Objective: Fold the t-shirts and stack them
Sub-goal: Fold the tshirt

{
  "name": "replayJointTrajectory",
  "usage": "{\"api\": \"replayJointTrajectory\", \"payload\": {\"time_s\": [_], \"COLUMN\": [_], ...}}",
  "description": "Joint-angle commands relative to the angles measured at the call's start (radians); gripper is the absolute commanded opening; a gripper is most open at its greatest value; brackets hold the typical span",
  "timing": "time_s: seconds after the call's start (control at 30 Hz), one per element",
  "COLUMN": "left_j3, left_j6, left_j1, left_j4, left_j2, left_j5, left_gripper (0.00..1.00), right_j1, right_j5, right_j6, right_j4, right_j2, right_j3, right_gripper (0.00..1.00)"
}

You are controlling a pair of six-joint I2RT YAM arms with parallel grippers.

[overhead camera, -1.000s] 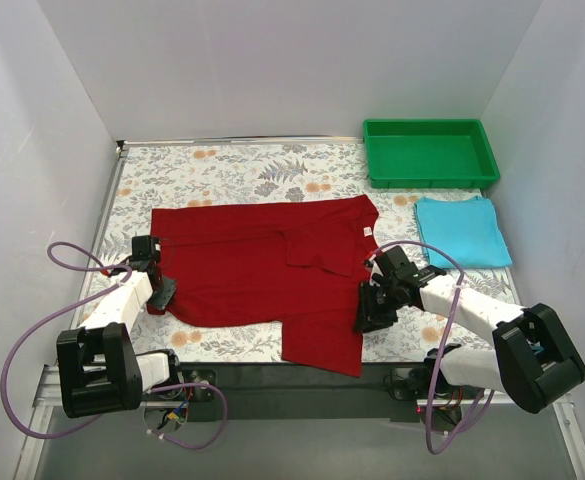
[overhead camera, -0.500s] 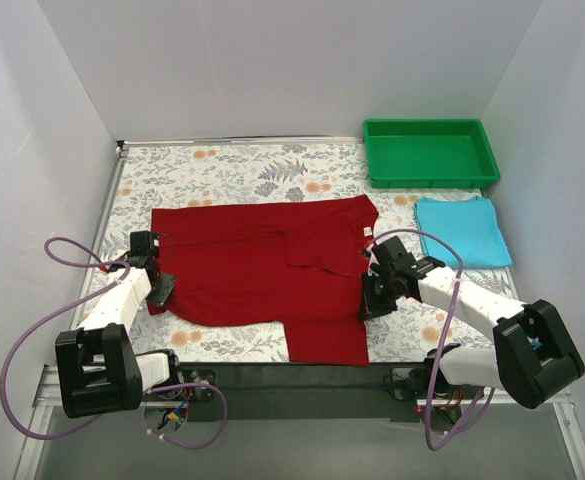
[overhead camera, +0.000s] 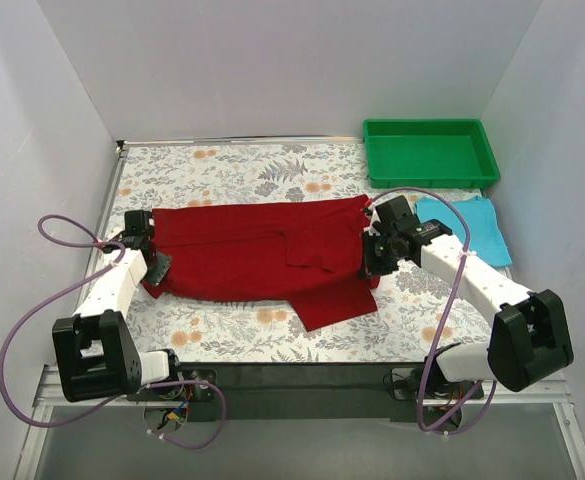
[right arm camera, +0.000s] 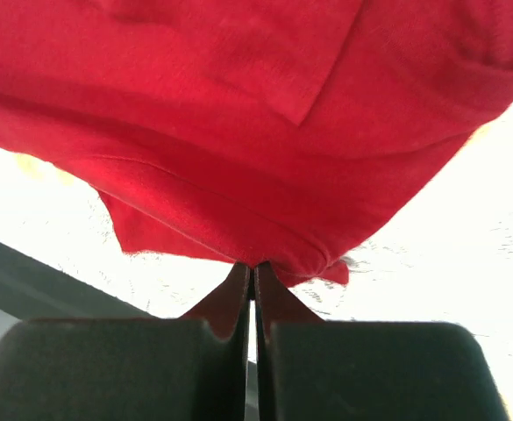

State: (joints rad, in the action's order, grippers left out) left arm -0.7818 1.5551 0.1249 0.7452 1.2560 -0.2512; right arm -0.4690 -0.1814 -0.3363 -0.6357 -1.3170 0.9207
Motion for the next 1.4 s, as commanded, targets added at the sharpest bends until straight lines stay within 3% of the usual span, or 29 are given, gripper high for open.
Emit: {"api": "replayJointTrajectory", "payload": {"time_s": [0.0, 0.47, 1.0, 1.07, 1.2, 1.37], "left_j3": [-0.057, -0.171, -0.183, -0.198, -0.241, -0.283], "left_j6": [-0.024, -0.056, -0.078, -0.092, -0.128, -0.188], "left_j1": [0.015, 0.019, 0.044, 0.044, 0.044, 0.042], "left_j4": [-0.007, -0.067, -0.136, -0.151, -0.170, -0.204], "left_j2": [0.045, 0.206, 0.295, 0.304, 0.356, 0.359], "left_j5": [-0.013, 0.018, 0.009, 0.016, 0.044, 0.076], "left_gripper": [0.05, 0.06, 0.16, 0.18, 0.27, 0.45], "right_j1": [0.032, 0.069, 0.105, 0.105, 0.107, 0.107], "right_j5": [0.014, 0.002, 0.023, 0.026, 0.033, 0.039], "right_j6": [0.052, 0.102, 0.122, 0.120, 0.122, 0.121], "right_j4": [-0.039, -0.059, -0.050, -0.045, -0.036, -0.019], "right_j2": [-0.033, -0.192, -0.338, -0.343, -0.355, -0.338], "right_j3": [0.088, 0.280, 0.336, 0.339, 0.337, 0.325], "right_gripper": [0.01, 0.01, 0.02, 0.03, 0.15, 0.29]}}
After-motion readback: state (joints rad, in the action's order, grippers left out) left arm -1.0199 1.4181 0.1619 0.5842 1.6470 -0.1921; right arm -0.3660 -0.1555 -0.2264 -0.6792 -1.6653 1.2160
